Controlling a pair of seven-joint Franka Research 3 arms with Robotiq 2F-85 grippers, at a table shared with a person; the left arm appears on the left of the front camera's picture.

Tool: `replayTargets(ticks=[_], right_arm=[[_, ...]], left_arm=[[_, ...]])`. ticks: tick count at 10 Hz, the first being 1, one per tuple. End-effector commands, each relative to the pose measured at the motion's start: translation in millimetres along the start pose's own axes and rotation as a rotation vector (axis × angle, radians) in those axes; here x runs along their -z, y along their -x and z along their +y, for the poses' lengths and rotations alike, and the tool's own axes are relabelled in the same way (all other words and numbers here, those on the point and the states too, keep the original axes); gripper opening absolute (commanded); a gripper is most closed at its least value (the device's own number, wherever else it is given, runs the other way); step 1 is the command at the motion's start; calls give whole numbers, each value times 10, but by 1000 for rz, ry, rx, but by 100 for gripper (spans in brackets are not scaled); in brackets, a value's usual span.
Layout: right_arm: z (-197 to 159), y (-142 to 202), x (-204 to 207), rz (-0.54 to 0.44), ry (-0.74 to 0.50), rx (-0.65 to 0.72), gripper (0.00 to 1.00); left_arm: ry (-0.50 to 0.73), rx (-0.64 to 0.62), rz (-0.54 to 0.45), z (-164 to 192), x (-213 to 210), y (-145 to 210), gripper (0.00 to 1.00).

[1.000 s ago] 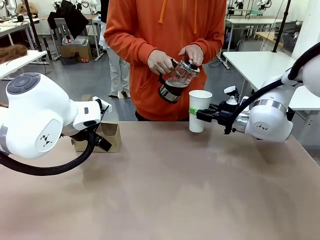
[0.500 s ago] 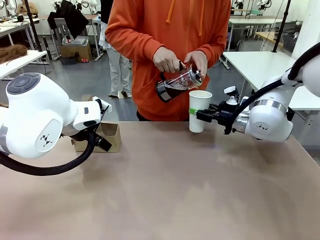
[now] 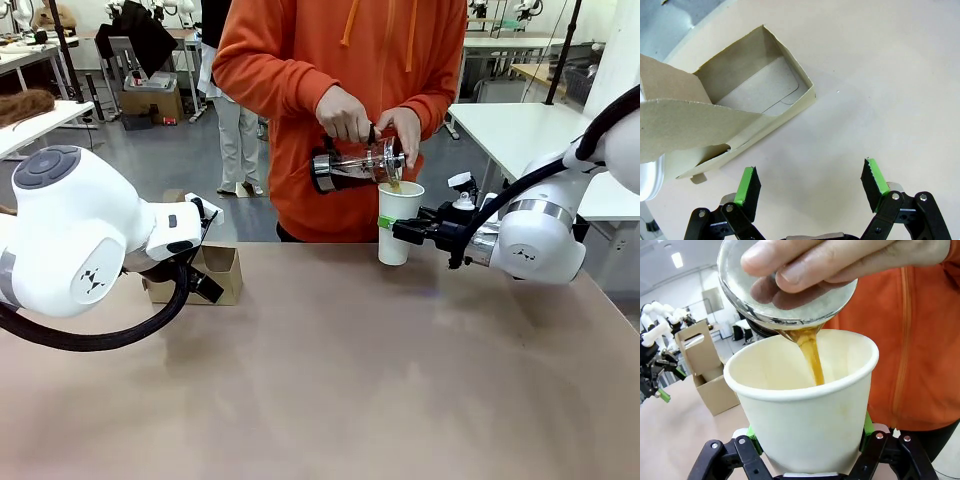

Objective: Pour a drink into a cup and package it in a carrier.
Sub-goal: When a person places the Paper Cup Lid on the 600 ml Paper Cup , lift the 600 ml Paper Cup.

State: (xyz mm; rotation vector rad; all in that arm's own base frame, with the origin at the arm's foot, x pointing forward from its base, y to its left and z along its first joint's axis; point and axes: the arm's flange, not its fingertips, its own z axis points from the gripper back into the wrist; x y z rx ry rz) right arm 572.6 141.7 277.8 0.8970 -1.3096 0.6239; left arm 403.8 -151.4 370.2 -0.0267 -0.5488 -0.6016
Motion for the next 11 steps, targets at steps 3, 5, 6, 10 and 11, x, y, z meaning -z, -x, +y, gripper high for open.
replayTargets(ticks=[3,5,6,10,11], right_arm=[[7,-6,15,-2,0,-3,82],[7,-6,15,-2,0,-3,82],[7,-6,15,-2,0,-3,82],[7,-6,15,-2,0,-3,82],[7,-6,15,-2,0,-3,82]], left_arm=[[1,0,-1,0,-4,0,100],[1,0,-1,0,-4,0,100],[1,0,-1,0,-4,0,100],[1,0,-1,0,-4,0,100],[1,0,-1,0,-4,0,100]])
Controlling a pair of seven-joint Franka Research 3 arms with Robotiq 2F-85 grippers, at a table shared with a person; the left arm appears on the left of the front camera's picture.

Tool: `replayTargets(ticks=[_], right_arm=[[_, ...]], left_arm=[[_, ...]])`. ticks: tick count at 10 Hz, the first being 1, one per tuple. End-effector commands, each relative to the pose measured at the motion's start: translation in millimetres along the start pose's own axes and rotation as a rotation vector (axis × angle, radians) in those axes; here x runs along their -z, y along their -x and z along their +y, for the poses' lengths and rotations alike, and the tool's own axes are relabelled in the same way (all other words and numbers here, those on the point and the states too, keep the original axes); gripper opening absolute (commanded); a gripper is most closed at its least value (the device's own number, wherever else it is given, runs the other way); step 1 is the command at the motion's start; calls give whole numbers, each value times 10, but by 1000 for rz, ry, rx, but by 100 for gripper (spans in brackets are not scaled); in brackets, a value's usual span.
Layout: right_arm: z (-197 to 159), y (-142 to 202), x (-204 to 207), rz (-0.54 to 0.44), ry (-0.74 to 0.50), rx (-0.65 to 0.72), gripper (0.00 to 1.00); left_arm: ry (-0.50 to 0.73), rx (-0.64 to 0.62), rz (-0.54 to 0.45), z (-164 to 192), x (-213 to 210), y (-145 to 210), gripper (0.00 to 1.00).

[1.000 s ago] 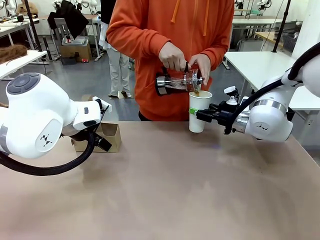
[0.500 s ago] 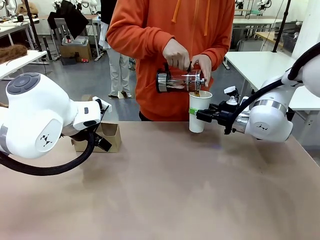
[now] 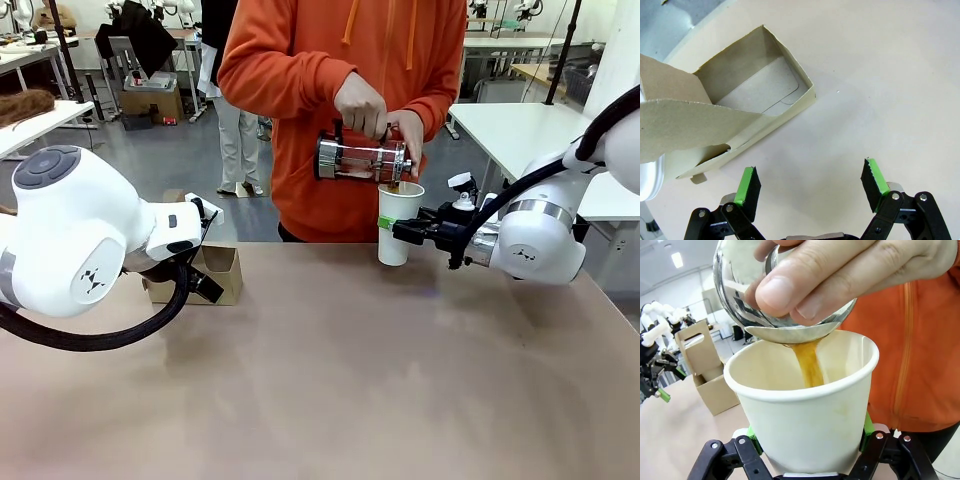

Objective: Pour a drink into a cup and package it in a carrier.
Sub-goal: When a person places the Paper Cup Lid on the 600 ml Paper Cup , lift the 600 ml Paper Cup.

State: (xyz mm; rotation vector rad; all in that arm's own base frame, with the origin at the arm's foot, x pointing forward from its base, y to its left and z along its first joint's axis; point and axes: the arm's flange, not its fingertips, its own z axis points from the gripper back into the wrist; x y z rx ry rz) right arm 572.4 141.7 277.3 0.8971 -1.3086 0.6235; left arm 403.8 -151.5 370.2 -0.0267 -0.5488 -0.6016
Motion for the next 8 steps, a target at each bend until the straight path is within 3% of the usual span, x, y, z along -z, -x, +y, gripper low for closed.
replayTargets(ticks=[1,8], right_arm=[[7,-11,16,-3,0,-3,82],[7,-11,16,-3,0,-3,82]], left_arm=[[1,0,-1,0,-4,0,100],[1,0,-1,0,-4,0,100]])
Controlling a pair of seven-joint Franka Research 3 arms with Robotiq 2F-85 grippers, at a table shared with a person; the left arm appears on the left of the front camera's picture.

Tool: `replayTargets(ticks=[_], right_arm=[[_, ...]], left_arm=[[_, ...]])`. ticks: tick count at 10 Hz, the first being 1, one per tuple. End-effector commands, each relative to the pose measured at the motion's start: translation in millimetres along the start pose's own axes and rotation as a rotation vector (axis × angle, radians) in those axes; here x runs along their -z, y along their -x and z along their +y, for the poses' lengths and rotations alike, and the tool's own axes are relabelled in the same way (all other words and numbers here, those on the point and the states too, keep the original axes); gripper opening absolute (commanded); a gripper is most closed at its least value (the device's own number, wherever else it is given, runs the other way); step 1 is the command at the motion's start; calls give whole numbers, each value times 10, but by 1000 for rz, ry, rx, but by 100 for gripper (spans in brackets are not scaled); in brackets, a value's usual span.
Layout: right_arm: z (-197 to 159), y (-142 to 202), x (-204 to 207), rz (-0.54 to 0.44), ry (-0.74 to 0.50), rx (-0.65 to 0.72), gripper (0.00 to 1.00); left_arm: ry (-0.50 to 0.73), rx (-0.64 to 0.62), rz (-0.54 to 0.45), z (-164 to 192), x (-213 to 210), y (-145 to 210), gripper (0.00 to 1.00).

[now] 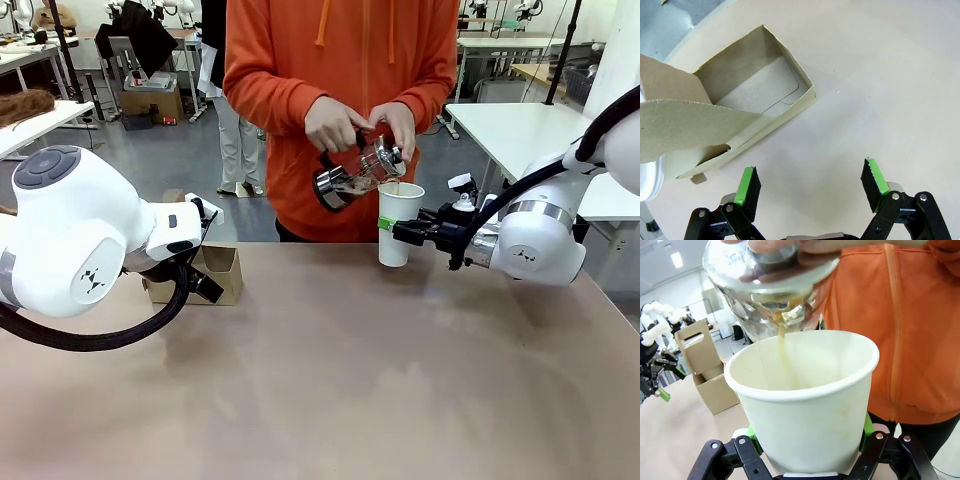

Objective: Pour a drink into a cup and package it in a carrier.
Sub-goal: When a person places the Paper Cup Lid on the 600 ml Paper Cup , lift the 600 ml Paper Cup.

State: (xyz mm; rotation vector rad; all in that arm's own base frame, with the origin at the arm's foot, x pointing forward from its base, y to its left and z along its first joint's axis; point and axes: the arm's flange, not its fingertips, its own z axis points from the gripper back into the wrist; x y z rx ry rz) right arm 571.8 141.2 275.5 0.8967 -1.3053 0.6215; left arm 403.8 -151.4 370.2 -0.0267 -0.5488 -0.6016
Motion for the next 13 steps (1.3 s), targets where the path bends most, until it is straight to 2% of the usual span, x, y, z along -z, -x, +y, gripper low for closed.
replayTargets(ticks=[1,13], right_arm=[[9,-30,23,-5,-1,-6,82],[9,-30,23,-5,-1,-6,82]], left_arm=[[1,0,-1,0,-4,0,100],[1,0,-1,0,-4,0,100]])
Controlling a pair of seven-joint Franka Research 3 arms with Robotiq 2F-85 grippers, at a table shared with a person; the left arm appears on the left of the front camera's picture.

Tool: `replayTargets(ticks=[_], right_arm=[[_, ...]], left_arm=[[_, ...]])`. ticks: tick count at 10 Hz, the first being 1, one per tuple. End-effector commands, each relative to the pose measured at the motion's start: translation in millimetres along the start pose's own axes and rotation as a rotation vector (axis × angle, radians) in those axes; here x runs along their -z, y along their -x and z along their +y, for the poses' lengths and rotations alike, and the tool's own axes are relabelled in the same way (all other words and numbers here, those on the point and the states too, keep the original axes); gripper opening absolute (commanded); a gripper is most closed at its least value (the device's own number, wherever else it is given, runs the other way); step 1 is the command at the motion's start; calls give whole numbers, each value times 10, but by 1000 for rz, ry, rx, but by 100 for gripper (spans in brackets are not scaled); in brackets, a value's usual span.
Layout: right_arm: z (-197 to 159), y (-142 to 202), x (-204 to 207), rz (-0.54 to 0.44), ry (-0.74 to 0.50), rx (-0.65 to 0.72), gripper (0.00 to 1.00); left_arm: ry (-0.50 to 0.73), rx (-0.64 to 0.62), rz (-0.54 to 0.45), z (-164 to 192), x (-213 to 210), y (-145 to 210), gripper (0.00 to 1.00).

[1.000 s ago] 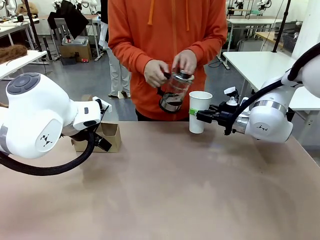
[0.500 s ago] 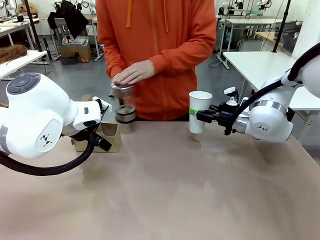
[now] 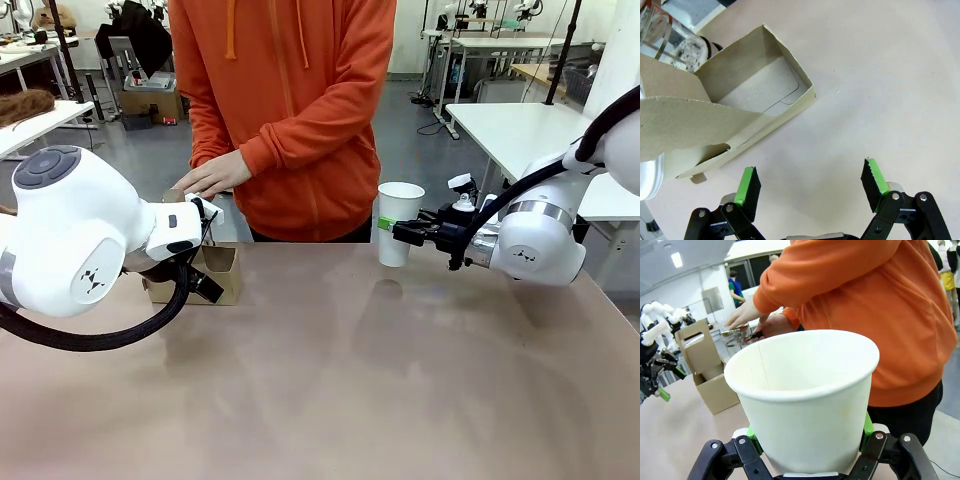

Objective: Pour a drink into a cup and package it in a carrier.
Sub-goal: When a person places the Paper Cup Lid on the 600 ml Paper Cup , lift the 600 ml Paper Cup.

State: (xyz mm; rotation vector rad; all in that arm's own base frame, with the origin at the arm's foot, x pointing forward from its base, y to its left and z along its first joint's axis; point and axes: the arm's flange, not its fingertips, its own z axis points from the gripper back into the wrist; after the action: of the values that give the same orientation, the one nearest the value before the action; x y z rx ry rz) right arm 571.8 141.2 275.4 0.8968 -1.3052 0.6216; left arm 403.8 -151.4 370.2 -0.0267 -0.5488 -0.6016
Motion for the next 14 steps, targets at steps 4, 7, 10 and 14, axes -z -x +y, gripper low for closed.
replayTargets(ticks=[4,7,10,14], right_arm=[[9,-31,23,-5,-1,-6,82],[9,-31,23,-5,-1,-6,82],[9,-31,23,-5,-1,-6,82],[9,-31,23,-5,-1,-6,82]], left_arm=[[1,0,-1,0,-4,0,100],[1,0,-1,0,-4,0,100],[1,0,-1,0,-4,0,100],[1,0,-1,0,-4,0,100]])
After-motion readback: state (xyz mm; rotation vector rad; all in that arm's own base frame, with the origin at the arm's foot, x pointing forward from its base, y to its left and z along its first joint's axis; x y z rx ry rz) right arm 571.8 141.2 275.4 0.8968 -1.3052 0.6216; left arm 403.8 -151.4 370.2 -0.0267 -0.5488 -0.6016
